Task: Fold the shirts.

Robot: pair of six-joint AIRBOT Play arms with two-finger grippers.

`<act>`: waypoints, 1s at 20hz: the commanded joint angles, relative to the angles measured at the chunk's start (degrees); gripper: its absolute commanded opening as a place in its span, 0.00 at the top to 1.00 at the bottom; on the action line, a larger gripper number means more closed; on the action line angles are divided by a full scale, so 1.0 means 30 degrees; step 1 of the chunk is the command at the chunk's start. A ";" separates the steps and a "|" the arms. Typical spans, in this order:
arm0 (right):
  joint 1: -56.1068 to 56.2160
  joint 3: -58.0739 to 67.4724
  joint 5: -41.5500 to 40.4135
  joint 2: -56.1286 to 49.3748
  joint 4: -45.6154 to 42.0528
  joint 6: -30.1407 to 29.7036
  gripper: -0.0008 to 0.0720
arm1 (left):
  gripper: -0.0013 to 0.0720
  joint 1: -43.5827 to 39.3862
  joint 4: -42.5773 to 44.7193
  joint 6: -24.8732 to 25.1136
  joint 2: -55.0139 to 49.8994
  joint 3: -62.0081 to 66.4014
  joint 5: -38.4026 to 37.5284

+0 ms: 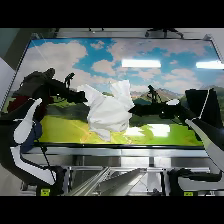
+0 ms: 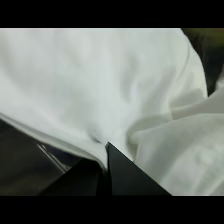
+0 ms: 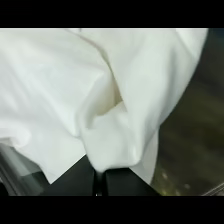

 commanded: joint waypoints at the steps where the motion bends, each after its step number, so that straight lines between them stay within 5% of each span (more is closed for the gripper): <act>1: -0.1333 0.1639 0.3330 0.1107 0.0066 -0.0386 0.96 | 0.96 0.1064 0.0117 -0.0495 0.1843 0.1071 0.1341; 7: -0.5668 0.6360 0.7045 0.6149 0.0073 0.0721 0.96 | 0.96 0.3796 0.0087 -0.0940 0.9005 0.2747 0.2448; 12: -0.6309 0.8400 0.7665 0.9340 0.0007 0.0765 0.96 | 0.97 0.3432 0.0481 -0.0954 1.3551 0.3854 0.2601; 20: -0.6222 0.7883 1.0520 0.9122 -0.3774 0.0736 0.96 | 0.97 0.2572 0.2521 -0.1770 1.7340 -0.2710 0.2448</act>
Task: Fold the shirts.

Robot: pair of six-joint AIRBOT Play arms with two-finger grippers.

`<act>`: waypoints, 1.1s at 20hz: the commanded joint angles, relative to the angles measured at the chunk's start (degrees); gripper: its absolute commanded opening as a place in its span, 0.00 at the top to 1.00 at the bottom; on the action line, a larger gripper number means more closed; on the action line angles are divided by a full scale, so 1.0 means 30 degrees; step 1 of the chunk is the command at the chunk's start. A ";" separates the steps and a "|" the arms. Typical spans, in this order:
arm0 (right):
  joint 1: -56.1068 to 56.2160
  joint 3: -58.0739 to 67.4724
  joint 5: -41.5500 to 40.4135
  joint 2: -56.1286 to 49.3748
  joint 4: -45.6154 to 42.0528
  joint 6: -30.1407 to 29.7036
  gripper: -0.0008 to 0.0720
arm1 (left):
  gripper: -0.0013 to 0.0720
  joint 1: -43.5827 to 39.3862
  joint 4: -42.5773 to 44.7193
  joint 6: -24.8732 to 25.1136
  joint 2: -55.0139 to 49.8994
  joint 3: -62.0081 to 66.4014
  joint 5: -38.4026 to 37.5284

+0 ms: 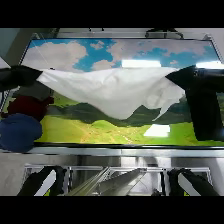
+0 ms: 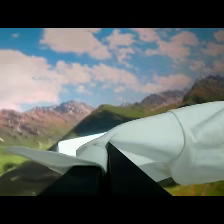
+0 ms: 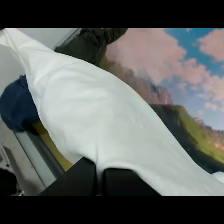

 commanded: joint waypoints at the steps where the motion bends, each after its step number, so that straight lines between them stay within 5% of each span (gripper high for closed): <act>1: 0.0357 -0.0605 0.1093 -0.0852 -0.1647 -0.0197 0.95 | 0.97 -0.1107 0.0379 -0.0153 0.1253 -0.3825 -0.0801; 8: 0.2412 -0.2550 -0.1661 -0.6630 -0.2849 -0.0561 0.93 | 0.96 -0.4350 0.0437 0.0087 -0.1086 -0.9224 -0.6156; 10: 0.2535 -0.2543 -0.3628 -0.8218 -0.2812 -0.0546 0.50 | 0.96 -0.4721 0.0452 0.0233 -0.2674 -0.9428 -0.7606; 12: 0.2069 -0.2528 -0.5136 -0.8830 -0.2820 -0.0517 0.47 | 0.96 -0.4685 0.0597 0.0328 -0.4328 -0.9143 -0.8378; 17: -0.1268 -0.2120 -0.2667 -0.7584 -0.3184 0.1719 0.44 | 0.96 -0.3730 0.0583 0.1574 -0.7847 -0.6397 -0.4663; 18: -0.1545 -0.2470 -0.1749 -0.7206 -0.3592 0.2164 0.38 | 0.96 -0.3592 0.0576 0.1617 -0.8357 -0.5982 -0.3840; 22: -0.0189 -0.8174 -0.2426 -0.4546 -0.4612 0.2951 0.35 | 0.96 -0.3439 0.0583 0.2084 -0.9005 -0.6062 -0.3563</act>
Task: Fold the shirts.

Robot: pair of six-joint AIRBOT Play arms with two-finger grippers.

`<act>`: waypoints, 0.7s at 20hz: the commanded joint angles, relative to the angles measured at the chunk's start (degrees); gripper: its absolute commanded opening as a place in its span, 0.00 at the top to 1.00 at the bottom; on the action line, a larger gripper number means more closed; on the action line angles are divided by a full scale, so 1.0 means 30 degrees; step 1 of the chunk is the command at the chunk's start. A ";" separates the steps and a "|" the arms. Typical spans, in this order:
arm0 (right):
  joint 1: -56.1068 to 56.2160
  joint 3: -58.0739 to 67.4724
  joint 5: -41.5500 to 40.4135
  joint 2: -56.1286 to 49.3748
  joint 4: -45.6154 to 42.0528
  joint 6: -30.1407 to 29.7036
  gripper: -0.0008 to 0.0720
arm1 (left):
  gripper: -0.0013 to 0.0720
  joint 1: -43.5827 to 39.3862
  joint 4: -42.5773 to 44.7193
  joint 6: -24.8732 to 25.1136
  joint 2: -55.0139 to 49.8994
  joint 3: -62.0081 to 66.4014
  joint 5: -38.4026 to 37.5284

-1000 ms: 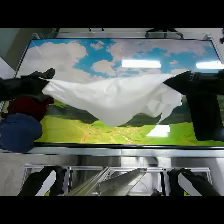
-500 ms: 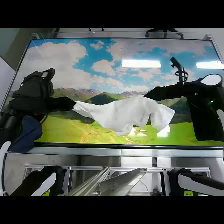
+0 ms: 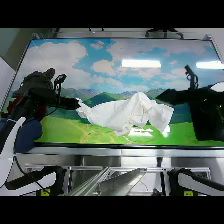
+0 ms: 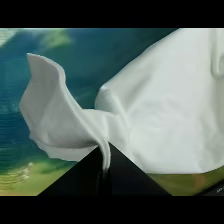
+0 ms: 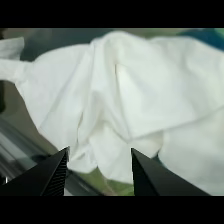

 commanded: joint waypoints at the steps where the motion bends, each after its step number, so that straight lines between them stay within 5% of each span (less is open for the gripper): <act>1: 0.1144 -0.4663 -0.0998 0.1902 -0.0634 0.0583 0.34 | 0.96 0.0270 0.0000 0.0386 -0.0663 0.0080 0.0663; 3: 0.2565 -0.6951 -0.2973 0.1945 -0.0634 0.0481 0.16 | 0.96 0.0590 0.0000 0.0386 -0.0663 -0.0022 0.0845; 9: 0.5719 -0.7810 -0.8189 -0.0109 -0.0248 0.0248 0.17 | 0.96 0.0918 -0.0007 0.0393 -0.0656 0.0000 0.0918; 10: 0.5829 -0.7541 -0.8021 -0.0306 0.0393 -0.0444 0.21 | 0.96 0.0918 -0.0015 0.0393 -0.0656 0.0000 0.0772; 12: 0.5850 -0.7031 -0.7191 -0.0262 0.2390 -0.2586 0.62 | 0.96 0.0925 -0.0007 0.0488 -0.0656 0.0000 0.0474; 14: 0.5829 -0.6164 -0.7074 -0.0255 0.3126 -0.3096 0.62 | 0.96 0.0940 -0.0044 0.0481 -0.0656 0.0000 0.0219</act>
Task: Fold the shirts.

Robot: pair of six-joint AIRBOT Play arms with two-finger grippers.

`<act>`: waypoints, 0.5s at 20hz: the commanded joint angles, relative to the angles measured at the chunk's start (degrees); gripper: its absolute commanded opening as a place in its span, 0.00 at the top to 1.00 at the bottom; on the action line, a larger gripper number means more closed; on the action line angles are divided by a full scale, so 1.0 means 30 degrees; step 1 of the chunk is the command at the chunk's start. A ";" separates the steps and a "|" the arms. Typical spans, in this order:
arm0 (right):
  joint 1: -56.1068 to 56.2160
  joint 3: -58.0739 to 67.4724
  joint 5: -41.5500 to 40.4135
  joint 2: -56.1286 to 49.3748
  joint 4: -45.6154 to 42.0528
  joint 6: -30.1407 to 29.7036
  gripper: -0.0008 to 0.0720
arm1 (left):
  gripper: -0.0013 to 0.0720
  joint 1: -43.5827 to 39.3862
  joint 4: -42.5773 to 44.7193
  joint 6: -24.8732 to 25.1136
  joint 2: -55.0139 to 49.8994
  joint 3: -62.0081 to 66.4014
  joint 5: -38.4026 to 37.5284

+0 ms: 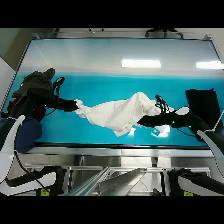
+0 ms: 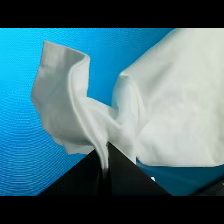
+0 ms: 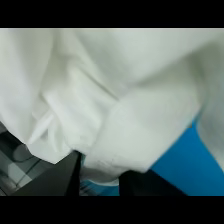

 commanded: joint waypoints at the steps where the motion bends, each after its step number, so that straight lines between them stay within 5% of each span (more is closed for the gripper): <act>1: 0.0248 0.1122 -0.0197 -0.0168 0.1596 -0.1464 0.72 | 0.96 0.0036 -0.0022 0.0051 -0.0015 0.0000 -0.0357; 3: 0.0248 0.1508 -0.0175 -0.0160 0.1581 -0.1479 0.94 | 0.96 0.0036 -0.0015 0.0051 -0.0015 0.0000 -0.0321; 7: 0.0248 0.1603 0.0182 0.0058 0.1596 -0.1494 0.96 | 0.96 0.0036 -0.0066 0.0051 0.0131 0.0036 -0.0313; 10: 0.0248 0.2353 0.3082 0.2535 0.1603 -0.1472 0.96 | 0.96 0.0080 -0.0182 0.0095 0.2601 0.0408 0.0299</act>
